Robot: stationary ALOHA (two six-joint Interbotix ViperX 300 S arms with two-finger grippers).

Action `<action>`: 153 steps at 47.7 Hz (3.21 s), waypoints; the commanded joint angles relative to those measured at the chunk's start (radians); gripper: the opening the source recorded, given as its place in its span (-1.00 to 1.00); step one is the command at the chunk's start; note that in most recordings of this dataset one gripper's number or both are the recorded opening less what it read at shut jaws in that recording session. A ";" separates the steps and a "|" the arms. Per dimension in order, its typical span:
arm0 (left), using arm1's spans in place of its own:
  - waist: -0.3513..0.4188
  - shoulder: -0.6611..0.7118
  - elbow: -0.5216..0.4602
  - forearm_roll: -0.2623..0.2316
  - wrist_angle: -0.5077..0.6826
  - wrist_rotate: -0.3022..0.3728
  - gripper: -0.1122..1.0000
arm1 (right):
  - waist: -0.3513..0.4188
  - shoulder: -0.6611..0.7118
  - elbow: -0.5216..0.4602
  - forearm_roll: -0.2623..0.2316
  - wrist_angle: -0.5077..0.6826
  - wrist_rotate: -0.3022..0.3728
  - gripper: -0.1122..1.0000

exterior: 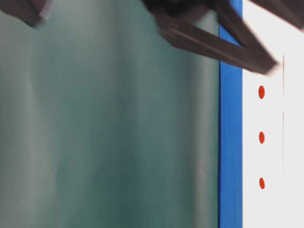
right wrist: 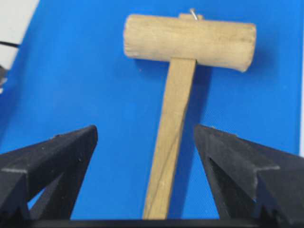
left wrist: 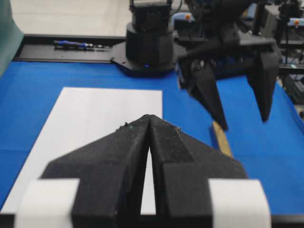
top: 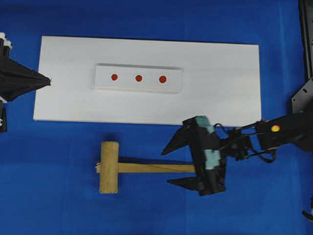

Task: Hit the mark with a hammer.
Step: 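Move the right gripper down over the wooden mallet handle, then close the right gripper on the mallet handle and lift it, then carry the mallet with the right gripper over the white board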

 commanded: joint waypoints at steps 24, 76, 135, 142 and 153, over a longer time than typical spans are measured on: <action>-0.003 0.009 0.003 -0.002 -0.011 0.000 -0.80 | 0.011 0.316 -0.141 0.097 -0.132 0.002 0.82; -0.002 0.005 0.005 -0.002 -0.005 -0.002 -0.80 | 0.006 0.189 -0.126 0.103 -0.092 -0.018 -0.63; -0.003 0.011 0.005 -0.003 -0.003 -0.017 -0.80 | -0.342 -0.087 -0.123 0.017 0.058 -0.069 -0.63; -0.002 0.011 0.005 -0.003 -0.005 -0.017 -0.80 | -0.353 -0.087 -0.124 -0.018 0.058 -0.069 -0.63; -0.002 0.009 0.005 -0.011 -0.011 -0.020 -0.80 | -0.353 -0.092 -0.123 -0.169 0.006 -0.112 -0.63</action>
